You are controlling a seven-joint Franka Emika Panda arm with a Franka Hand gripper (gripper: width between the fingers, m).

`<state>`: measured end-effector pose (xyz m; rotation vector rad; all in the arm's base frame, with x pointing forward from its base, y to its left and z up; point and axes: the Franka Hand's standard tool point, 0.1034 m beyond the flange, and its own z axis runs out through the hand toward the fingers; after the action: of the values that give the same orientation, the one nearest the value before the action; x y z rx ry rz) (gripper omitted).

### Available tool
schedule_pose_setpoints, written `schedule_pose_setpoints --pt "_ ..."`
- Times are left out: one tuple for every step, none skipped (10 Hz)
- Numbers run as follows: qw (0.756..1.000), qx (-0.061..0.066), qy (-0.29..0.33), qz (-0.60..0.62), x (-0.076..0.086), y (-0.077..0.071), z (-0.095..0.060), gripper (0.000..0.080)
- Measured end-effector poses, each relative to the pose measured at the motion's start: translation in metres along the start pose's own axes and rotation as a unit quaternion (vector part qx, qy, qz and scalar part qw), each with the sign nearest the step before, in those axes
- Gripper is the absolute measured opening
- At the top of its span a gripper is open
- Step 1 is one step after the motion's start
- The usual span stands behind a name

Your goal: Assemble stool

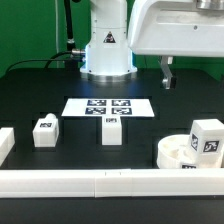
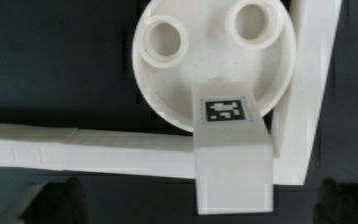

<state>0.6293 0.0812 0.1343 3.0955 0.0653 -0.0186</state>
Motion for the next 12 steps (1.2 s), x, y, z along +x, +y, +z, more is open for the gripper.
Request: schedule_pose_setpoints --pt "1.0 0.0 0.003 -0.006 -0.005 0.003 0.0 0.0649" --pt "1.0 0.0 0.002 -0.014 -0.025 0.012 0.001 0.0649" --pt "0.999 -0.001 0.003 -0.042 -0.044 0.025 0.006 0.0649" --pt "0.998 -0.003 0.012 -0.066 -0.06 0.046 0.017 0.0649" --pt "0.998 -0.007 0.012 -0.068 -0.071 0.064 0.027 0.0649" --pt "0.998 -0.005 0.011 -0.065 -0.066 0.054 0.023 0.0649" --pt "0.997 -0.005 0.013 -0.071 -0.065 0.052 0.023 0.0649" --pt "0.997 -0.005 0.013 -0.07 -0.065 0.053 0.023 0.0649" --pt "0.997 -0.005 0.013 -0.07 -0.065 0.053 0.023 0.0649" --pt "0.997 -0.006 0.012 -0.079 -0.068 0.057 0.027 0.0649" --pt "0.996 -0.009 0.008 -0.093 -0.079 0.077 0.04 0.0649" --pt "0.995 -0.013 0.005 -0.099 -0.087 0.095 0.051 0.0649"
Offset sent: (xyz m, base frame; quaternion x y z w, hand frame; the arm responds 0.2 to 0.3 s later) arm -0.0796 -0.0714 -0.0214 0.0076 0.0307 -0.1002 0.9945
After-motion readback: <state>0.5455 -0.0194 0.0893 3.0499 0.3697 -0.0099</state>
